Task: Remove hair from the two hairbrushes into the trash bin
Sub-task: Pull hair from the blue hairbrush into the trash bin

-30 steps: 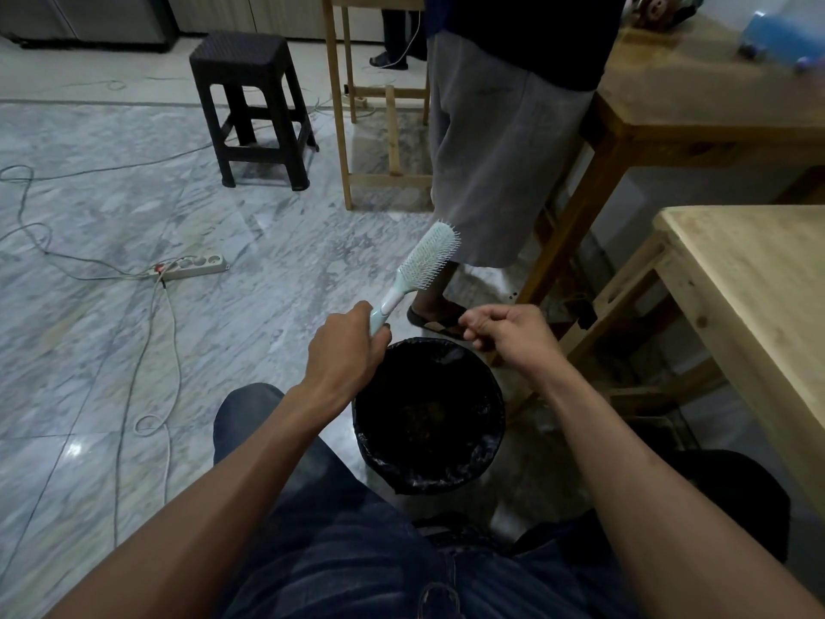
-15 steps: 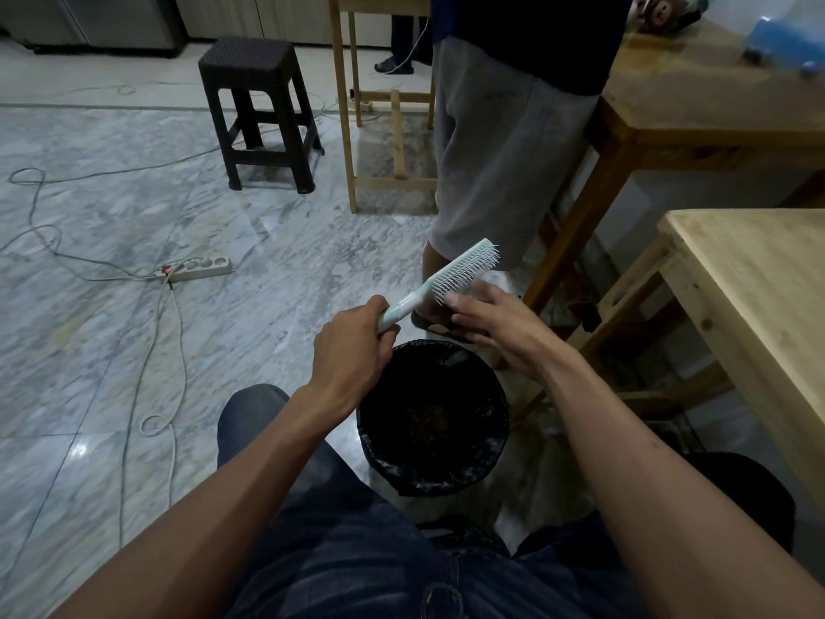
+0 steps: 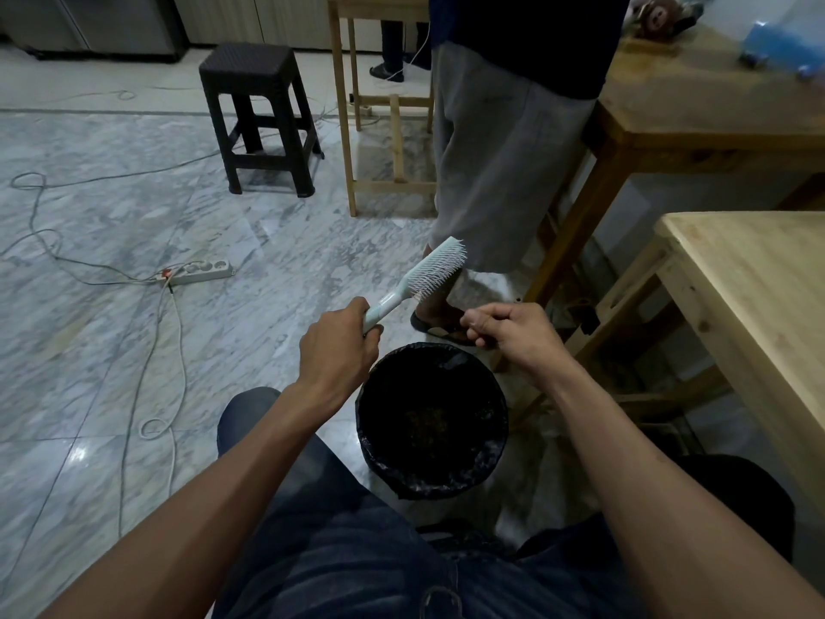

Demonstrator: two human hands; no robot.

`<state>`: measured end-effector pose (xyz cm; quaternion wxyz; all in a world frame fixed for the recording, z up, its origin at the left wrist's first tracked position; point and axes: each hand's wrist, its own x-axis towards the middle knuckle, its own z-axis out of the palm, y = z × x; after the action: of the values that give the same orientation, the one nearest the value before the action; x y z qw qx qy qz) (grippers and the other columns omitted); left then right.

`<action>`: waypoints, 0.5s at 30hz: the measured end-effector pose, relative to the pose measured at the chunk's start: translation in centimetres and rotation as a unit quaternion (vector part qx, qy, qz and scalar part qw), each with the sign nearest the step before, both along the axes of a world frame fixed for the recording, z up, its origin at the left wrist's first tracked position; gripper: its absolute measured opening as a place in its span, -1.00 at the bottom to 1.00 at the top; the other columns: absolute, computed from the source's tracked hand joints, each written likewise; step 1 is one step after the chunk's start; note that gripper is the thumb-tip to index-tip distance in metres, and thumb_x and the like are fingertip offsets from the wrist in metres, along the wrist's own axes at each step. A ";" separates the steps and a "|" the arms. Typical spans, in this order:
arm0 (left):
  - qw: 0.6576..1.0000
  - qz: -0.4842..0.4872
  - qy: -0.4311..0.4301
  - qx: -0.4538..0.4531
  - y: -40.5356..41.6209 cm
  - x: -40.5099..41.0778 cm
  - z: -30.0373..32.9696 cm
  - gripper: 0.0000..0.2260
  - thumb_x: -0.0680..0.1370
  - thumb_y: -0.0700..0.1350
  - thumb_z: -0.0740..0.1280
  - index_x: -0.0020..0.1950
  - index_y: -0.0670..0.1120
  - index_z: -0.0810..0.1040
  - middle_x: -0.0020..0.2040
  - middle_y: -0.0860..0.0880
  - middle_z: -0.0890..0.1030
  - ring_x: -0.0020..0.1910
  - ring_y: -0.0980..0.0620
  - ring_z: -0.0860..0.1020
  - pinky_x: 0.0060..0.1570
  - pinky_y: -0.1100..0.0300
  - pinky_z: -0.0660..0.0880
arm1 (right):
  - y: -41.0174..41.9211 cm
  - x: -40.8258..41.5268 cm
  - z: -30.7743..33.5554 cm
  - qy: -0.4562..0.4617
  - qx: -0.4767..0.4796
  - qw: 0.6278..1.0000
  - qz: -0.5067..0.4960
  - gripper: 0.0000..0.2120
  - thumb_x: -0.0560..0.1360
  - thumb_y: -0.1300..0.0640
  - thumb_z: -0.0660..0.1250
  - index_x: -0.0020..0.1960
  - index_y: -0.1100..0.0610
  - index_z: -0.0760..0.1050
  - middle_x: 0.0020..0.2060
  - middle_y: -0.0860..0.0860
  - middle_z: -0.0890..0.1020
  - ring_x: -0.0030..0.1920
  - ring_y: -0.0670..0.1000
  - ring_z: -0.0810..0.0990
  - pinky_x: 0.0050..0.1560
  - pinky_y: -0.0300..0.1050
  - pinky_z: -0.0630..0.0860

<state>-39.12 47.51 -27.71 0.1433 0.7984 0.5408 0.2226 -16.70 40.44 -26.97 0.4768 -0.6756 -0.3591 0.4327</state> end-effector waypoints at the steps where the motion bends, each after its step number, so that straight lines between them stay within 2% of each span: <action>1: 1.000 0.000 0.002 0.002 0.0 0.0 0.0 -0.87 0.58 -0.05 0.33 -0.02 -0.12 0.51 -0.31 -0.06 0.55 -0.35 -0.14 0.50 -0.40 0.13 0.27 | -0.2 0.1 -0.2 -0.012 -0.021 0.999 0.021 -0.87 0.61 0.24 0.40 -0.08 0.24 0.69 -0.32 0.04 0.66 -0.30 -0.08 0.56 -0.27 -0.35 0.55; 3: 1.000 0.000 0.006 0.004 -0.1 0.1 0.0 -0.87 0.58 -0.05 0.33 -0.02 -0.12 0.51 -0.31 -0.07 0.55 -0.34 -0.14 0.51 -0.39 0.13 0.29 | -0.5 0.2 -0.6 -0.052 -0.075 0.992 0.087 -0.85 0.62 0.34 0.32 0.06 0.28 0.68 -0.20 0.08 0.70 -0.23 -0.05 0.62 -0.24 -0.38 0.55; 5: 1.000 -0.003 0.008 0.003 -0.2 0.2 0.0 -0.87 0.58 -0.05 0.34 -0.01 -0.12 0.52 -0.30 -0.07 0.56 -0.34 -0.15 0.51 -0.39 0.13 0.29 | -0.5 0.3 -0.9 -0.133 -0.141 0.964 0.181 -0.60 0.56 0.44 0.22 0.33 0.23 0.58 0.11 0.09 0.68 0.08 0.01 0.65 0.00 -0.34 0.58; 7: 1.000 -0.005 0.010 0.002 -0.3 0.3 0.0 -0.87 0.58 -0.05 0.34 -0.01 -0.12 0.53 -0.30 -0.07 0.56 -0.33 -0.15 0.52 -0.37 0.12 0.30 | -0.3 0.3 -0.9 -0.213 -0.186 0.928 0.242 -0.36 0.48 0.35 0.25 0.54 0.07 0.38 0.36 0.02 0.53 0.33 0.01 0.54 0.24 -0.18 0.54; 8: 1.000 -0.006 0.012 0.003 -0.4 0.4 0.0 -0.86 0.58 -0.05 0.34 -0.01 -0.11 0.53 -0.30 -0.06 0.56 -0.32 -0.15 0.52 -0.36 0.12 0.30 | -0.1 0.1 -0.6 -0.208 -0.188 0.930 0.240 -0.29 0.46 0.31 0.29 0.59 0.04 0.30 0.43 0.02 0.47 0.39 0.01 0.50 0.26 -0.14 0.52; 10: 1.000 -0.008 0.016 0.004 -0.4 0.4 -0.1 -0.86 0.58 -0.04 0.34 -0.02 -0.11 0.52 -0.31 -0.05 0.54 -0.32 -0.15 0.51 -0.35 0.12 0.30 | 0.3 -0.3 -0.2 -0.135 -0.161 0.963 0.169 -0.26 0.44 0.23 0.37 0.59 0.04 0.26 0.46 0.05 0.46 0.39 0.01 0.49 0.16 -0.16 0.51; 11: 1.000 -0.010 0.016 0.005 -0.4 0.4 -0.1 -0.85 0.58 -0.03 0.34 -0.02 -0.11 0.52 -0.32 -0.04 0.53 -0.32 -0.15 0.51 -0.35 0.12 0.29 | 0.5 -0.5 0.0 -0.087 -0.136 0.979 0.126 -0.30 0.47 0.15 0.42 0.56 0.03 0.29 0.40 0.05 0.52 0.34 0.00 0.53 0.09 -0.16 0.53; 12: 1.000 -0.014 0.014 0.006 -0.4 0.4 -0.1 -0.85 0.57 -0.03 0.35 -0.02 -0.11 0.52 -0.32 -0.04 0.53 -0.33 -0.15 0.50 -0.35 0.12 0.30 | 0.7 -0.6 0.3 -0.035 -0.117 0.988 0.090 -0.37 0.51 0.05 0.44 0.52 0.03 0.32 0.33 0.03 0.57 0.28 0.00 0.58 0.09 -0.12 0.56; 14: 1.000 -0.028 0.008 0.013 -0.5 0.3 -0.2 -0.85 0.57 -0.02 0.36 -0.02 -0.10 0.53 -0.32 -0.04 0.55 -0.33 -0.14 0.51 -0.35 0.10 0.33 | 1.0 -0.7 0.6 0.060 -0.088 0.993 0.050 -0.45 0.56 -0.12 0.43 0.45 0.05 0.38 0.25 0.03 0.63 0.19 0.03 0.67 0.21 0.01 0.61; 15: 0.999 -0.036 0.004 0.018 -0.5 0.3 -0.2 -0.85 0.56 -0.02 0.36 -0.01 -0.09 0.54 -0.32 -0.04 0.56 -0.33 -0.14 0.51 -0.36 0.10 0.36 | 1.1 -0.6 0.6 0.098 -0.073 0.992 0.032 -0.46 0.56 -0.15 0.42 0.41 0.09 0.42 0.21 0.05 0.65 0.14 0.05 0.71 0.21 0.03 0.63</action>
<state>-38.81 47.01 -27.89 0.1347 0.8207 0.5083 0.2233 -17.32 41.56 -26.37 0.4454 -0.6506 -0.2997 0.5372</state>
